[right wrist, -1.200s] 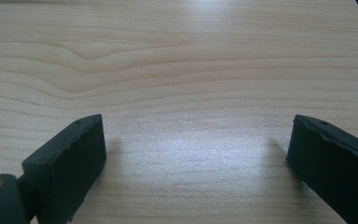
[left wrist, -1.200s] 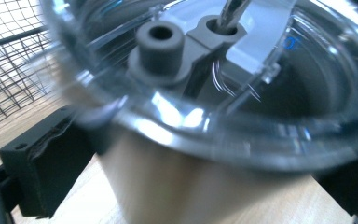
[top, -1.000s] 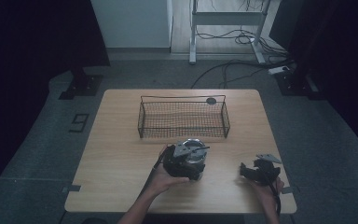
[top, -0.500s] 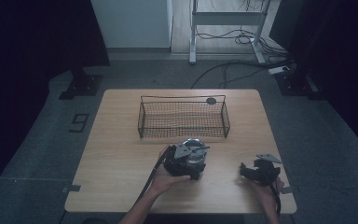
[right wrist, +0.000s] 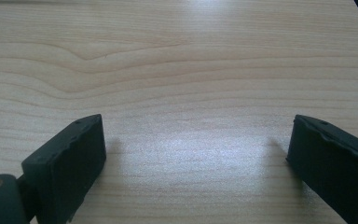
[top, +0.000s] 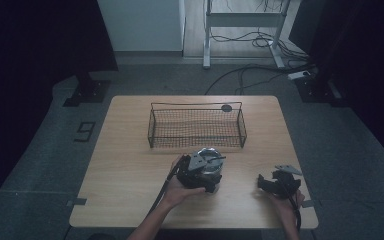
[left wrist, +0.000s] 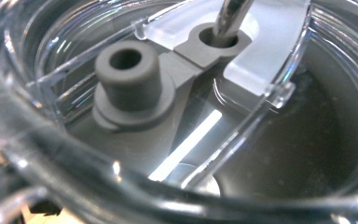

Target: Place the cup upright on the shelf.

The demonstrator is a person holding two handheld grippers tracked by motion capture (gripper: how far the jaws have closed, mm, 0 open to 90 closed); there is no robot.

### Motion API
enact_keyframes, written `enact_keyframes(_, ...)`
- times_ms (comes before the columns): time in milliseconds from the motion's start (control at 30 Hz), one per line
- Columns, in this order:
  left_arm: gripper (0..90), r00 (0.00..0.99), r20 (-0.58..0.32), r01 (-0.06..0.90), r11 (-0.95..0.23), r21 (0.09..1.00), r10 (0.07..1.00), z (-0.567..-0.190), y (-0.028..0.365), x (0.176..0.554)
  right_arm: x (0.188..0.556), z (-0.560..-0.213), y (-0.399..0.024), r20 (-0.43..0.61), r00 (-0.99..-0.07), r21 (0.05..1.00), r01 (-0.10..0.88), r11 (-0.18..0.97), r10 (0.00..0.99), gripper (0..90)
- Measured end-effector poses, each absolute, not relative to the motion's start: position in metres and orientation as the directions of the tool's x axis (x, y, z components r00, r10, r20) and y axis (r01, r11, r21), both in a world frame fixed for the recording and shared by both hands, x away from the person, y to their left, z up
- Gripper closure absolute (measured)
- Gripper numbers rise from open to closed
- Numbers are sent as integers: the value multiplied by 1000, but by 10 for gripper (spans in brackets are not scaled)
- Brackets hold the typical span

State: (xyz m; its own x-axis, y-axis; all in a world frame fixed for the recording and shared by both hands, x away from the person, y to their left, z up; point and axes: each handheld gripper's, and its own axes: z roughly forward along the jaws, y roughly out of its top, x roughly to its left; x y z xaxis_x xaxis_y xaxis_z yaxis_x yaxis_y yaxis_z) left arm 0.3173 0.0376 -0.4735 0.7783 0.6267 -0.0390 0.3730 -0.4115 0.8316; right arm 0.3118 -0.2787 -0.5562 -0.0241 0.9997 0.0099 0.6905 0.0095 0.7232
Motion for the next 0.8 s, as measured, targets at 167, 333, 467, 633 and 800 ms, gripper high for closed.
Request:
enact_keyframes(167,39,783,-33,365,-416,833,621,-468,36,318,312,-556,-279,10,-22,723,691,8,1000,41)
enact_keyframes(333,39,766,-44,374,-388,842,642,-459,36,316,312,-556,-279,11,-21,723,691,7,1000,41)
enact_keyframes(467,39,763,-56,380,-377,844,644,-454,36,316,312,-556,-279,11,-22,723,691,7,1000,40)
enact_keyframes(633,39,754,-26,371,-392,842,656,-444,35,315,312,-556,-279,12,-21,723,691,6,1000,38)
enact_keyframes(800,39,751,-44,372,-368,852,659,-434,42,317,313,-556,-279,13,-8,716,698,-4,1000,18)
